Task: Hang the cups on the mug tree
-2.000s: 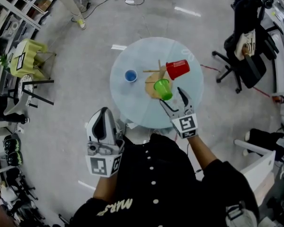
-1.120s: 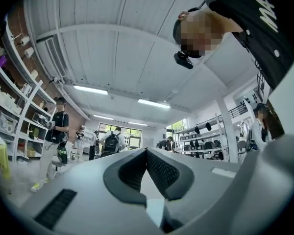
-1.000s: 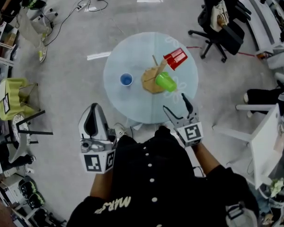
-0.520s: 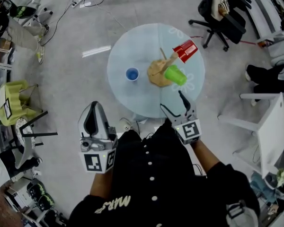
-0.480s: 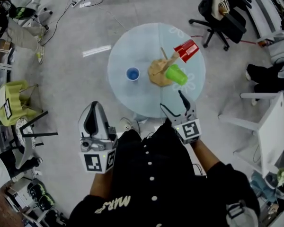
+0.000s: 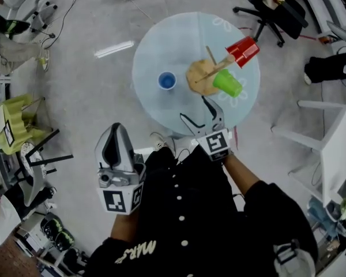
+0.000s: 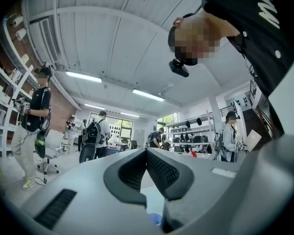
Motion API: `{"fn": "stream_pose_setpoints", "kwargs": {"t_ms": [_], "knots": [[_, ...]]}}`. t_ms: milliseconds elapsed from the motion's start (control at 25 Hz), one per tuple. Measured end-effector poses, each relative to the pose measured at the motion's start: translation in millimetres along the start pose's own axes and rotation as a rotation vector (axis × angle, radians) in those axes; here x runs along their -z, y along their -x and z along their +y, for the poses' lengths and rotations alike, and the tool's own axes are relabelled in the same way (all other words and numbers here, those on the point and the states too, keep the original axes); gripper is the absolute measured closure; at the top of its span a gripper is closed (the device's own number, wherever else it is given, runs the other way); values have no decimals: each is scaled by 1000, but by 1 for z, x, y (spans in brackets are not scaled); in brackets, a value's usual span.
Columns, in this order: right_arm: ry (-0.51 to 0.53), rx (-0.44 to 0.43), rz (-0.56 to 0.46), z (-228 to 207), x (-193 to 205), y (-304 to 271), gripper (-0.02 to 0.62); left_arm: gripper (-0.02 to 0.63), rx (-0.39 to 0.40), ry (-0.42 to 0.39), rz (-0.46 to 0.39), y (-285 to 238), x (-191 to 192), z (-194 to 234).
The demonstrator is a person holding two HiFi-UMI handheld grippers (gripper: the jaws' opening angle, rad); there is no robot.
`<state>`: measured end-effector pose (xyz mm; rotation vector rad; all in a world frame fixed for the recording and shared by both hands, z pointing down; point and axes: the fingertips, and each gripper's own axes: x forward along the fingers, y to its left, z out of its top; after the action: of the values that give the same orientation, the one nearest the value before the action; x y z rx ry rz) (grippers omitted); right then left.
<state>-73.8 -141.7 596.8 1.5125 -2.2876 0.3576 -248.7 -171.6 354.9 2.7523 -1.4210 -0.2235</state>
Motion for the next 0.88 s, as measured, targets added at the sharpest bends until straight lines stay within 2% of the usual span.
{"fn": "stream_pose_setpoints", "kwargs": {"t_ms": [160,440,880], "knots": [[-83,-26,34,7,15,-39,224,607,-11,10,25,-3,15,11],[-67,-44,91,14,47,-111,222,607,-37,35,74,-1,51,38],[-77,17,107,4,70,-172,218,607,-39,62,111,4,86,50]]}}
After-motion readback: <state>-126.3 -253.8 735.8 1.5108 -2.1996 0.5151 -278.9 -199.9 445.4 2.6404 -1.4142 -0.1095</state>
